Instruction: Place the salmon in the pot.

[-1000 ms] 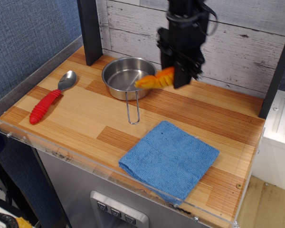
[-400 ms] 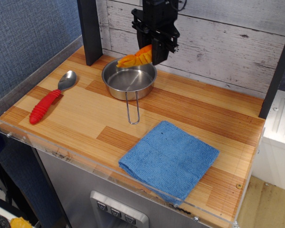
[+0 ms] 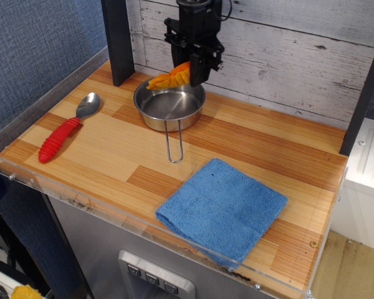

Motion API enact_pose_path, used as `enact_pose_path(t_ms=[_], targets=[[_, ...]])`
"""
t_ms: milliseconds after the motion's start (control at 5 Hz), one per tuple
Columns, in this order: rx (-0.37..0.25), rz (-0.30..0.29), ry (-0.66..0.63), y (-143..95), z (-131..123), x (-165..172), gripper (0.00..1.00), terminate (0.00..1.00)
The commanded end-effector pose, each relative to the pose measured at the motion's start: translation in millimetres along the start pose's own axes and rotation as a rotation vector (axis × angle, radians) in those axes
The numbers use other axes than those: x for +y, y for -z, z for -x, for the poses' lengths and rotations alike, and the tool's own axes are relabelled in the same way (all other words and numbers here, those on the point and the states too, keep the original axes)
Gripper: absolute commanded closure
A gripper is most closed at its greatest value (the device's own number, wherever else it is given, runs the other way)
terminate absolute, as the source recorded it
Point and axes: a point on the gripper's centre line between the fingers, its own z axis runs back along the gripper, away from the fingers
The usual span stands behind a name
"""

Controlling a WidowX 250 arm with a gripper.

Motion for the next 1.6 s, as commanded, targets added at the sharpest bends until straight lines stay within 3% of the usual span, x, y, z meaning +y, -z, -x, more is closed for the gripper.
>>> enact_pose_path(t_ms=[0, 400, 600, 1200, 1400], targets=[[-0.035, -0.026, -0.026, -12.6, 22.0, 16.2, 1.00, 0.00], [-0.032, -0.010, 0.011, -5.7, 33.6, 1.9, 1.00, 0.00], [-0.002, -0.013, 0.000, -4.4, 31.1, -2.8, 0.00, 0.00], [-0.007, -0.016, -0.003, -6.8, 30.8, -9.2, 0.00, 0.00], [-0.044, -0.005, -0.015, -20.3, 32.9, -7.8, 0.00, 0.00]])
